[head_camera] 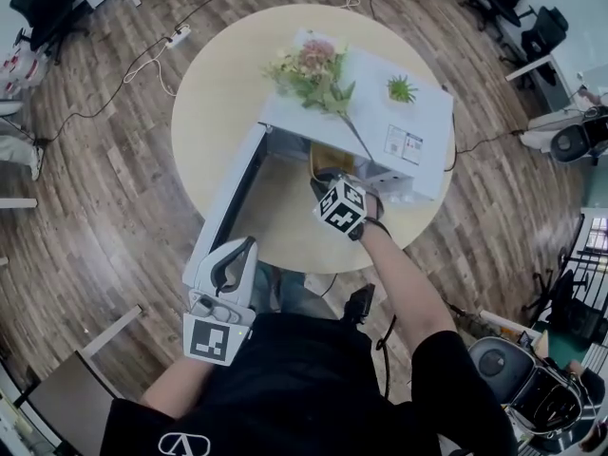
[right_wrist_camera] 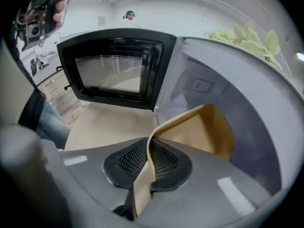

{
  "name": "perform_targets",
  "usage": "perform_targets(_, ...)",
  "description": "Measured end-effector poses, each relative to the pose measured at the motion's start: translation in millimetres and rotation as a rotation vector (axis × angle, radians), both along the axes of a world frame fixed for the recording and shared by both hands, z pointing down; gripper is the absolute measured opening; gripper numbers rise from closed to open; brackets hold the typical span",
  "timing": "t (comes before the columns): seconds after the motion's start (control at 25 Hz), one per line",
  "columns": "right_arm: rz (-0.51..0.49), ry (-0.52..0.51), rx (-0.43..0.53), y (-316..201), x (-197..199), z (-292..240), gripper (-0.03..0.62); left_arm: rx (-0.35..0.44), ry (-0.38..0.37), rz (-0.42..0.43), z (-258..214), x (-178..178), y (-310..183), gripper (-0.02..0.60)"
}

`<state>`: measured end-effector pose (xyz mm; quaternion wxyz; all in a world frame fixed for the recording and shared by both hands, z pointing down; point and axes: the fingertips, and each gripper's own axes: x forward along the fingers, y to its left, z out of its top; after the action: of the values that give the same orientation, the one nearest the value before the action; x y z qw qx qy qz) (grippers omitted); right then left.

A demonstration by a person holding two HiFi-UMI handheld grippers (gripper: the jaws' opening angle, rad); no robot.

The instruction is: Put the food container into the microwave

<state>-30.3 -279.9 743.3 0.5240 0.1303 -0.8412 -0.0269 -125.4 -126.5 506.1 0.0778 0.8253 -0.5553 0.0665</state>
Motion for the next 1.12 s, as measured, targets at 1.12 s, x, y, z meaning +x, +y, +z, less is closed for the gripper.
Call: perform_targets(1.12,0.165,0.027,0.292,-94.1,-8.1,17.2,0.051,-0.089,0.021,-0.021,29.1,-4.4,19.7,0.0)
